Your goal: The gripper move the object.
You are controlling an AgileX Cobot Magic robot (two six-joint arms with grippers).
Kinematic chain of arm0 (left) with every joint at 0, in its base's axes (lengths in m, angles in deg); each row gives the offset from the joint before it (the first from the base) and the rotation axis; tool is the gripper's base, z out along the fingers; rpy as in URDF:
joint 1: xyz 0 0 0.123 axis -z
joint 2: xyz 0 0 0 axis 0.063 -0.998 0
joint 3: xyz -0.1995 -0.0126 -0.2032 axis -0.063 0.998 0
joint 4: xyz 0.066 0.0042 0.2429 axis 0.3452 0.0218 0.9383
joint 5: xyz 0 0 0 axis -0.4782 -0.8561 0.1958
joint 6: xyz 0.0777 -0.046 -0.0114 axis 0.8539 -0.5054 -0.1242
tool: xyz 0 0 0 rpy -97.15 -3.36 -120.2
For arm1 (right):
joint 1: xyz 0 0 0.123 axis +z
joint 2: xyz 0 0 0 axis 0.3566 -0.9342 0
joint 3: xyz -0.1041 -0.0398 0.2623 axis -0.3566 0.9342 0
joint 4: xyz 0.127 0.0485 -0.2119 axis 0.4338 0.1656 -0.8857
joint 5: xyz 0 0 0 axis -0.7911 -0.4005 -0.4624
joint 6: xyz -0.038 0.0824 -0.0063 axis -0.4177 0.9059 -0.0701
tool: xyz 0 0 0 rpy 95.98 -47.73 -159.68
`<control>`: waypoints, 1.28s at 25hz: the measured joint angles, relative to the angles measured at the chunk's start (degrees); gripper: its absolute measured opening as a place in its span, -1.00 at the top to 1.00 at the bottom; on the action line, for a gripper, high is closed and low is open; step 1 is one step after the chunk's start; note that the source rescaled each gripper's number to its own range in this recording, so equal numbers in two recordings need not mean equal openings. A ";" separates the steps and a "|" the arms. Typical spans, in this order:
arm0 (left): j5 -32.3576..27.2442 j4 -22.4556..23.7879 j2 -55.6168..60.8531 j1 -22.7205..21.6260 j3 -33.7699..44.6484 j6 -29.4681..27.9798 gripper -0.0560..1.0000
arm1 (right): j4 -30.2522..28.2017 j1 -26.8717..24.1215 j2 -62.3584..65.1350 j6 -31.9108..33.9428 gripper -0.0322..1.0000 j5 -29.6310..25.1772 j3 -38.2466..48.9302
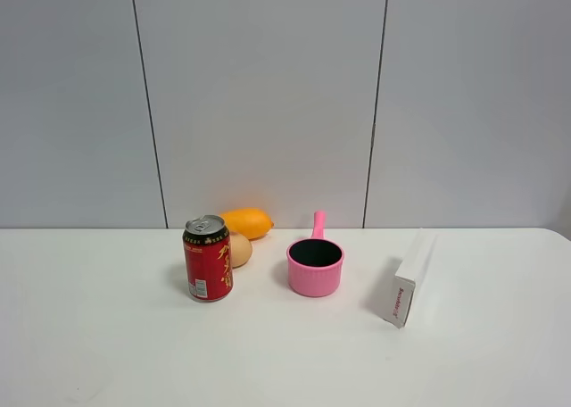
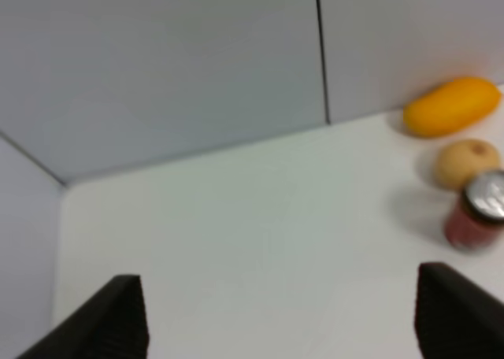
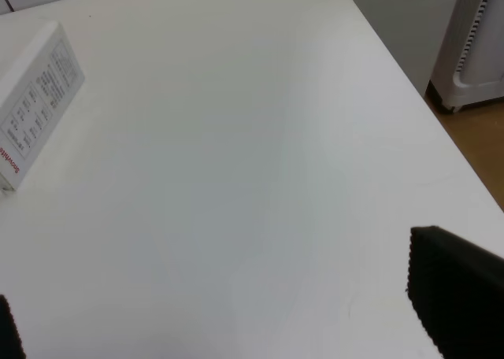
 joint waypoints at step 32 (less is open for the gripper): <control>1.31 -8.40 63.10 -9.33 60.75 -5.18 0.48 | 0.00 0.00 0.00 0.00 -1.00 0.00 0.00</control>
